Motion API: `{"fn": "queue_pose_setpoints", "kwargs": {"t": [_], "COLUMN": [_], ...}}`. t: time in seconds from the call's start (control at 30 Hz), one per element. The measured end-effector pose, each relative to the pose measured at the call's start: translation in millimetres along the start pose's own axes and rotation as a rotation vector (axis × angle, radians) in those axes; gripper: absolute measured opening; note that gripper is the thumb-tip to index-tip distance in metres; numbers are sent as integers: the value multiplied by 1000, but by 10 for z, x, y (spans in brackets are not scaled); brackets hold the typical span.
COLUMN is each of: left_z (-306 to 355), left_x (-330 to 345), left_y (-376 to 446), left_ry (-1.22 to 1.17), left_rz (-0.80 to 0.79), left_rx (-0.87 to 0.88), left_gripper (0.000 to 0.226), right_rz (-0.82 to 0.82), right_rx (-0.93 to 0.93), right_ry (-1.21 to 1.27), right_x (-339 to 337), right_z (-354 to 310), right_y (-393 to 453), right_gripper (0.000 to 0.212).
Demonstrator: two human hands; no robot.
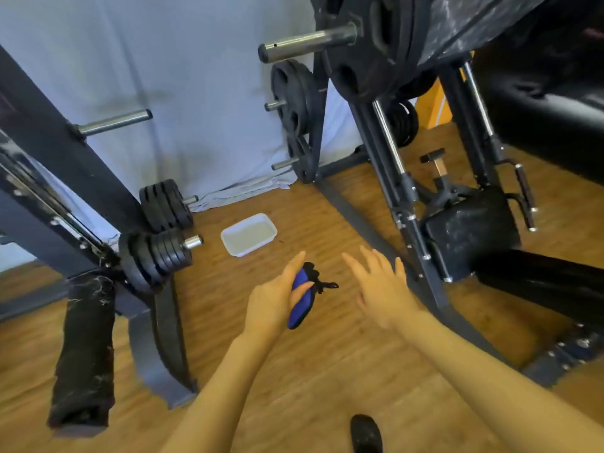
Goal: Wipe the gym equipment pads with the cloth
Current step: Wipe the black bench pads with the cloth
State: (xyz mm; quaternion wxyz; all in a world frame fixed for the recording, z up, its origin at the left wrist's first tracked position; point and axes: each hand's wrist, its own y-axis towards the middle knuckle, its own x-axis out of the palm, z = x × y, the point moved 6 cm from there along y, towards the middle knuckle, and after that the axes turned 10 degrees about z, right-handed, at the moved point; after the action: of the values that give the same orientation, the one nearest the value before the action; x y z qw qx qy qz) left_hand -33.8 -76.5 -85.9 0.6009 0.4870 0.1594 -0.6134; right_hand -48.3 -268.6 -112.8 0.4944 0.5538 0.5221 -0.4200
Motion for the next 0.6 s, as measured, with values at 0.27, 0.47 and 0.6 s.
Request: {"fn": "queue_pose_setpoints", "kwargs": {"t": [0.27, 0.47, 0.6], "left_z": [903, 1985, 2876], "left_x": [264, 681, 1124], "left_y": [-704, -963, -1175], "left_ry": [0, -75, -99], "left_rz": [-115, -26, 18], "left_rx": [120, 330, 352], "left_gripper": [62, 52, 58], "right_rz": [10, 84, 97], "right_rx": [143, 235, 274], "right_ry": [-83, -125, -142], "right_x": [-328, -673, -891], "right_z": [747, 1697, 2526], "right_y": [-1097, -1859, -2533], "right_gripper": [77, 72, 71]}}
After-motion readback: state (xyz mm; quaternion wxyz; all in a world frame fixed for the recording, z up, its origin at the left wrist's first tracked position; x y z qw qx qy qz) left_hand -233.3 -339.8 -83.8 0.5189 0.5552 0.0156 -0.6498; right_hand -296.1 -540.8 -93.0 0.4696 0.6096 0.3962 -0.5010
